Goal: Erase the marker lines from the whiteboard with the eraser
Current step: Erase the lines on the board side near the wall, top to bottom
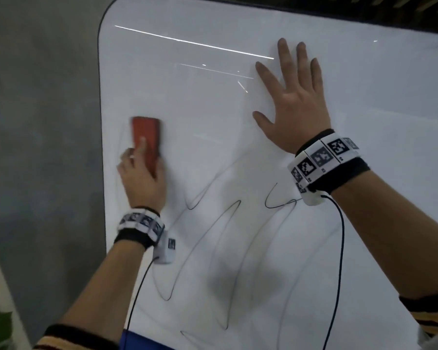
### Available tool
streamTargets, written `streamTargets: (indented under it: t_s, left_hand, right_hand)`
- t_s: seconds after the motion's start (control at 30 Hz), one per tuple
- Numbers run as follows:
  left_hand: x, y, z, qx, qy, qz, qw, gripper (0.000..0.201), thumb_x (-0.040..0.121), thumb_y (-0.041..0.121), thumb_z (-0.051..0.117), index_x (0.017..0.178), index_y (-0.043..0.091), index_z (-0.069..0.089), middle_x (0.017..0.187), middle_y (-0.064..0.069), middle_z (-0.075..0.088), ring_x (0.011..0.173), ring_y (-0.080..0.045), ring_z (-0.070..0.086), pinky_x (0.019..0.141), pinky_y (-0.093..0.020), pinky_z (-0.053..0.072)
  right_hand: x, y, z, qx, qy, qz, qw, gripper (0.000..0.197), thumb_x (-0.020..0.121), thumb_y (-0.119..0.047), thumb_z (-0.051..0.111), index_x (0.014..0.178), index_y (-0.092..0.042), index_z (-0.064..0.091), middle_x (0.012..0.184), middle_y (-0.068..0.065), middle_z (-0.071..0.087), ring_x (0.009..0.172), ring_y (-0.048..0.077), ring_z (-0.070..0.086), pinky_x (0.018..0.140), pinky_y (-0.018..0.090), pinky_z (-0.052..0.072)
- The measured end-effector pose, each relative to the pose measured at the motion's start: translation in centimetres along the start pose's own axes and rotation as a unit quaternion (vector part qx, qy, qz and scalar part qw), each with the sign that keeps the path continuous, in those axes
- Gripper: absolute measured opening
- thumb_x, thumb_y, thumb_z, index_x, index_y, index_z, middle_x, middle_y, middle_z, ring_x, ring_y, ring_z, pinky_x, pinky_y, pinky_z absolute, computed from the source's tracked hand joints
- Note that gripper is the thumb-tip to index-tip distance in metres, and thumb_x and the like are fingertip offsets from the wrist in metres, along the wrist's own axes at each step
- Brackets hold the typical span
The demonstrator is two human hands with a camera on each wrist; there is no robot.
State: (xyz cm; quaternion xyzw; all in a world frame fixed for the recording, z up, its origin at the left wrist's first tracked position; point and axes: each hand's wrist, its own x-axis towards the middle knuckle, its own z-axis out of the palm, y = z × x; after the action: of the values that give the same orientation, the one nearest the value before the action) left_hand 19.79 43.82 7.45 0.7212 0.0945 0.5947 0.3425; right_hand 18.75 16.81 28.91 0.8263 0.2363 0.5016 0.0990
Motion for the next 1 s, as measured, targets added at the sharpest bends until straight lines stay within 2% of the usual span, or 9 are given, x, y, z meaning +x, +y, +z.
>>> streamTargets:
  t_s: [0.07,0.13,0.37,0.43,0.53,0.6,0.77,0.87,1.0]
  left_hand:
    - [2.0,-2.3,-0.3,-0.027,0.063,-0.192,0.979,0.060,0.095,0.029,0.058,0.151,0.012,0.043,0.136,-0.024,0.048,0.123,-0.042,0.046,0.106,-0.047,0.037]
    - [1.3,-1.8,-0.4,-0.020,0.072,-0.264,0.962,0.064,0.094,0.032,0.052,0.153,0.010,0.040,0.137,-0.025,0.047,0.123,-0.045,0.045,0.108,-0.051,0.037]
    - [-4.7,2.2,0.6,0.009,-0.064,0.121,0.991,0.054,0.098,0.028,0.065,0.148,0.019,0.046,0.136,-0.025,0.049,0.119,-0.040,0.049,0.103,-0.047,0.042]
    - [-2.6,-0.9,0.3,0.023,-0.010,0.028,0.999,0.055,0.099,0.026,0.063,0.149,0.016,0.044,0.137,-0.026,0.048,0.119,-0.042,0.048,0.104,-0.047,0.040]
    - [-0.1,-5.7,-0.6,0.019,0.066,-0.273,0.960,0.061,0.099,0.029,0.057,0.155,0.014,0.037,0.142,-0.025,0.044,0.127,-0.045,0.045,0.107,-0.047,0.033]
    - [-0.5,-6.1,-0.5,0.033,0.065,-0.330,0.941,0.063,0.099,0.031,0.053,0.156,0.012,0.035,0.142,-0.027,0.044,0.126,-0.048,0.045,0.109,-0.050,0.033]
    - [-8.0,2.3,0.4,-0.015,-0.047,-0.070,0.996,0.060,0.097,0.030,0.062,0.151,0.011,0.043,0.135,-0.025,0.048,0.121,-0.039,0.045,0.107,-0.045,0.035]
    - [-10.6,7.2,1.0,-0.024,-0.125,0.153,0.980,0.049,0.094,0.029,0.069,0.140,0.016,0.057,0.130,-0.018,0.053,0.115,-0.035,0.050,0.101,-0.046,0.047]
    - [-5.4,4.6,1.3,-0.004,-0.045,0.093,0.995,0.050,0.094,0.028,0.070,0.141,0.016,0.056,0.132,-0.021,0.052,0.114,-0.038,0.050,0.100,-0.046,0.044]
  right_hand:
    - [-0.2,-0.1,0.0,0.004,0.002,0.004,1.000,0.076,0.095,-0.047,0.054,0.160,-0.023,0.022,0.169,0.017,0.001,0.155,0.043,0.000,0.126,0.058,0.005]
    - [-0.3,-0.5,0.1,0.003,0.007,0.011,1.000,0.076,0.095,-0.046,0.054,0.160,-0.022,0.022,0.169,0.017,0.001,0.155,0.045,0.000,0.125,0.059,0.005]
    - [-0.4,-2.5,0.9,-0.017,0.007,0.047,0.999,0.079,0.096,-0.053,0.047,0.161,-0.020,0.015,0.169,0.018,-0.002,0.154,0.045,-0.001,0.125,0.061,0.006]
    - [-0.8,-2.1,1.2,-0.020,0.007,0.036,0.999,0.077,0.097,-0.054,0.045,0.161,-0.023,0.015,0.169,0.018,-0.001,0.155,0.044,0.000,0.125,0.060,0.006]
    - [-1.6,-1.2,1.3,-0.019,0.007,0.011,1.000,0.074,0.097,-0.053,0.044,0.161,-0.025,0.020,0.169,0.017,0.003,0.155,0.044,0.002,0.126,0.057,0.006]
    - [-1.9,-1.0,1.4,-0.019,0.010,0.000,1.000,0.073,0.097,-0.053,0.045,0.160,-0.024,0.023,0.169,0.018,0.005,0.155,0.044,0.004,0.126,0.057,0.007]
    - [-1.9,-1.7,1.7,-0.006,0.018,0.019,1.000,0.073,0.095,-0.052,0.043,0.160,-0.024,0.023,0.169,0.018,0.004,0.154,0.045,0.003,0.125,0.059,0.005]
    - [-1.9,-2.1,1.8,0.002,0.025,0.030,0.999,0.072,0.095,-0.053,0.042,0.159,-0.025,0.024,0.169,0.017,0.005,0.155,0.044,0.003,0.125,0.059,0.006]
    - [-1.9,-1.7,1.6,0.007,0.018,0.022,1.000,0.073,0.095,-0.052,0.046,0.159,-0.025,0.026,0.169,0.016,0.005,0.155,0.042,0.003,0.126,0.057,0.007]
